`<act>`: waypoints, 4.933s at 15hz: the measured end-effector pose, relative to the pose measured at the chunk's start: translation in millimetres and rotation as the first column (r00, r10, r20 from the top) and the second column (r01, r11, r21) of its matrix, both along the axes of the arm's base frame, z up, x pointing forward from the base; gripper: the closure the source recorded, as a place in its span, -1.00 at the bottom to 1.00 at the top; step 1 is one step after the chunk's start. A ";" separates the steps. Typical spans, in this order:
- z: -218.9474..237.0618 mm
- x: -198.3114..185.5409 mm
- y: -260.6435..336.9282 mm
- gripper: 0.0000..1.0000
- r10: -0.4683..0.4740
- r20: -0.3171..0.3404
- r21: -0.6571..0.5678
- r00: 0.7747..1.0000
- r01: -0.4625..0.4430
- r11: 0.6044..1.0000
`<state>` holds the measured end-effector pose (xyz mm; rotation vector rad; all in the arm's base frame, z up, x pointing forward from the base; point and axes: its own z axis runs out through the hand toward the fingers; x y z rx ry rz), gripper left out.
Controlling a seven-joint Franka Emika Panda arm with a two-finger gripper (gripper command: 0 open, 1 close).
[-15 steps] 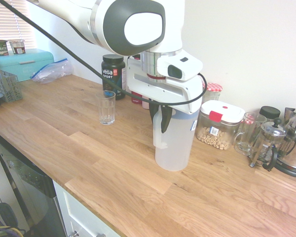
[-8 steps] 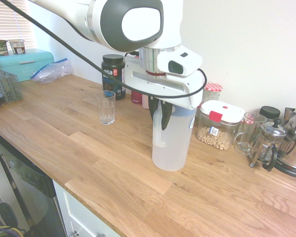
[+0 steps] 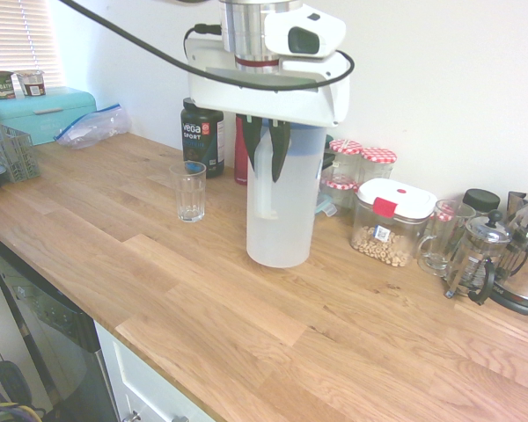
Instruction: Pour me some water
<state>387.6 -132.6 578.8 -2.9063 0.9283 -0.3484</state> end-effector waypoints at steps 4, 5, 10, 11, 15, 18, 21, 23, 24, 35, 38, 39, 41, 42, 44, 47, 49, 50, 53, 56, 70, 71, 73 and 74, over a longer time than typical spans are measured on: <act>9.7 6.5 29.1 1.00 0.123 -0.027 -0.062 0.992 -0.124 0.990; 10.5 8.3 41.4 1.00 0.150 -0.040 -0.088 0.988 -0.153 0.984; 33.3 17.3 101.8 1.00 0.263 -0.083 -0.183 0.961 -0.274 0.944; 36.7 19.5 108.7 1.00 0.277 -0.095 -0.200 0.956 -0.290 0.936; 42.7 29.2 144.6 1.00 0.333 -0.146 -0.250 0.932 -0.360 0.899; 36.0 41.5 180.5 1.00 0.387 -0.188 -0.266 0.903 -0.426 0.865; 15.5 64.7 202.5 1.00 0.408 -0.261 -0.289 0.875 -0.474 0.832; 3.8 82.0 210.1 1.00 0.404 -0.324 -0.306 0.856 -0.498 0.811; 0.3 88.8 214.4 1.00 0.402 -0.352 -0.314 0.846 -0.511 0.800; -25.2 118.2 279.3 1.00 0.350 -0.481 -0.403 0.804 -0.557 0.726; -25.9 119.9 282.1 1.00 0.326 -0.500 -0.426 0.802 -0.555 0.715; -27.0 120.2 282.0 1.00 0.317 -0.507 -0.433 0.801 -0.555 0.710; -31.6 120.5 282.3 1.00 0.302 -0.524 -0.441 0.796 -0.557 0.704; -33.5 120.8 281.6 1.00 0.294 -0.532 -0.446 0.794 -0.558 0.700; -36.8 121.3 280.7 1.00 0.282 -0.546 -0.453 0.789 -0.561 0.692; -39.7 121.8 281.3 1.00 0.277 -0.554 -0.457 0.785 -0.565 0.687; -42.0 122.4 281.2 1.00 0.273 -0.560 -0.458 0.783 -0.566 0.686; -43.7 122.9 281.6 1.00 0.270 -0.563 -0.459 0.781 -0.567 0.684; -45.5 121.6 286.0 1.00 0.270 -0.567 -0.461 0.778 -0.571 0.679; -45.1 121.7 286.4 1.00 0.268 -0.566 -0.467 0.779 -0.571 0.675; 22.2 95.6 173.5 1.00 0.349 -0.217 -0.296 0.912 -0.402 0.867; 27.4 87.5 156.3 1.00 0.328 -0.173 -0.260 0.929 -0.364 0.894; 27.4 74.9 116.8 1.00 0.264 -0.102 -0.195 0.959 -0.280 0.940; 24.4 68.9 94.1 1.00 0.222 -0.080 -0.176 0.972 -0.233 0.956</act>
